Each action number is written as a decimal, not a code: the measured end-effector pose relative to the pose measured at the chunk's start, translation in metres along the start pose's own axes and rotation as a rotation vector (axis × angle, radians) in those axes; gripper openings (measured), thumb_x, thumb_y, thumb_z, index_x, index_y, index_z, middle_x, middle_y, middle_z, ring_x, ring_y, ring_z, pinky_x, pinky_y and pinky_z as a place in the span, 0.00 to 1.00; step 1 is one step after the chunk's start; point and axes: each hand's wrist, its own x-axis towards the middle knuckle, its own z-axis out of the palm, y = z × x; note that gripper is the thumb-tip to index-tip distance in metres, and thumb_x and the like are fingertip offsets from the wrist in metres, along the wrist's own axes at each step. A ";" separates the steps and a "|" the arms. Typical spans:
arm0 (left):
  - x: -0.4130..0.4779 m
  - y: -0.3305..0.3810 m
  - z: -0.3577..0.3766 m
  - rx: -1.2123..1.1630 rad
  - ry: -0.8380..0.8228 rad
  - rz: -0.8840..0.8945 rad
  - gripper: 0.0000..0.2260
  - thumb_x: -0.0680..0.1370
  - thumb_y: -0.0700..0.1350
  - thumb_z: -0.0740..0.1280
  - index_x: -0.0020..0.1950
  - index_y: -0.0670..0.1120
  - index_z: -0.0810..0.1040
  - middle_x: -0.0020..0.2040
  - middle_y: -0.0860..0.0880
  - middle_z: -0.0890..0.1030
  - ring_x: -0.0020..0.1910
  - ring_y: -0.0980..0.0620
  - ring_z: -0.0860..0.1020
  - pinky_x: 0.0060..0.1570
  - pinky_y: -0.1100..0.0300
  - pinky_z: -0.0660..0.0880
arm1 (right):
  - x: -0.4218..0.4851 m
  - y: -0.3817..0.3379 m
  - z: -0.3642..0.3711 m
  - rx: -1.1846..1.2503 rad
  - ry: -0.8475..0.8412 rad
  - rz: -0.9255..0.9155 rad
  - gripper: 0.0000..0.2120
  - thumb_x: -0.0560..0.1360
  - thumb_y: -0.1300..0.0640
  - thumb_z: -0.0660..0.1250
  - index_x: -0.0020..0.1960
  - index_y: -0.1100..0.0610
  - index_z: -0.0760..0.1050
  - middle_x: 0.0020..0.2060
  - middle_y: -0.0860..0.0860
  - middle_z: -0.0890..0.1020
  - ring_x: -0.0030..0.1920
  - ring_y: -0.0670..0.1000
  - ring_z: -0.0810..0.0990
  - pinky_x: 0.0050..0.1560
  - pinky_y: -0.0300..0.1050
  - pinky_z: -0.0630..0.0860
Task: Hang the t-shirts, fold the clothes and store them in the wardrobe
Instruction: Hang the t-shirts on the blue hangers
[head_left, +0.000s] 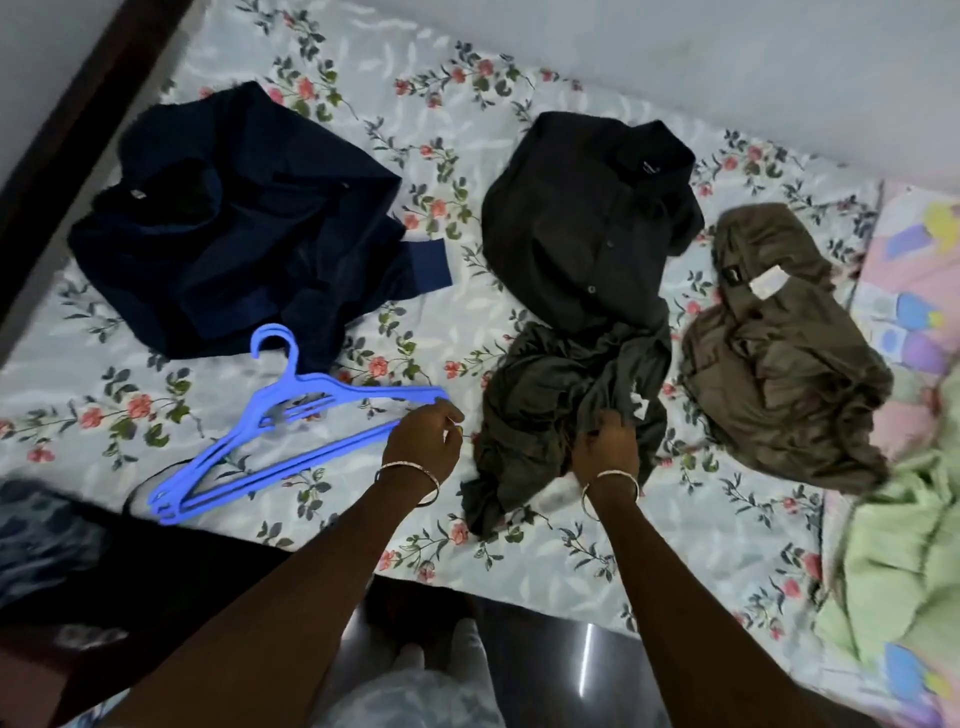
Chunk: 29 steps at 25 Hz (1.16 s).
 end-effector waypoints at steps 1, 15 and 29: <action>0.006 0.004 0.008 0.007 -0.024 0.002 0.08 0.78 0.42 0.64 0.53 0.45 0.81 0.45 0.44 0.83 0.48 0.43 0.81 0.49 0.50 0.77 | 0.009 0.008 -0.002 -0.032 -0.019 0.044 0.22 0.76 0.64 0.65 0.70 0.65 0.68 0.67 0.65 0.70 0.59 0.67 0.76 0.54 0.55 0.74; 0.047 0.057 0.037 -0.156 -0.167 0.052 0.09 0.78 0.41 0.68 0.57 0.47 0.79 0.46 0.49 0.83 0.46 0.50 0.82 0.47 0.58 0.77 | 0.053 0.018 -0.018 0.136 -0.076 0.045 0.17 0.76 0.50 0.71 0.58 0.61 0.75 0.51 0.60 0.83 0.53 0.62 0.81 0.48 0.50 0.74; -0.023 0.121 -0.088 -0.593 0.111 0.014 0.14 0.73 0.59 0.66 0.40 0.49 0.79 0.34 0.46 0.78 0.36 0.51 0.75 0.42 0.53 0.74 | -0.098 -0.108 -0.096 0.829 -0.405 -0.445 0.07 0.78 0.62 0.70 0.55 0.62 0.81 0.42 0.56 0.86 0.36 0.57 0.85 0.39 0.52 0.83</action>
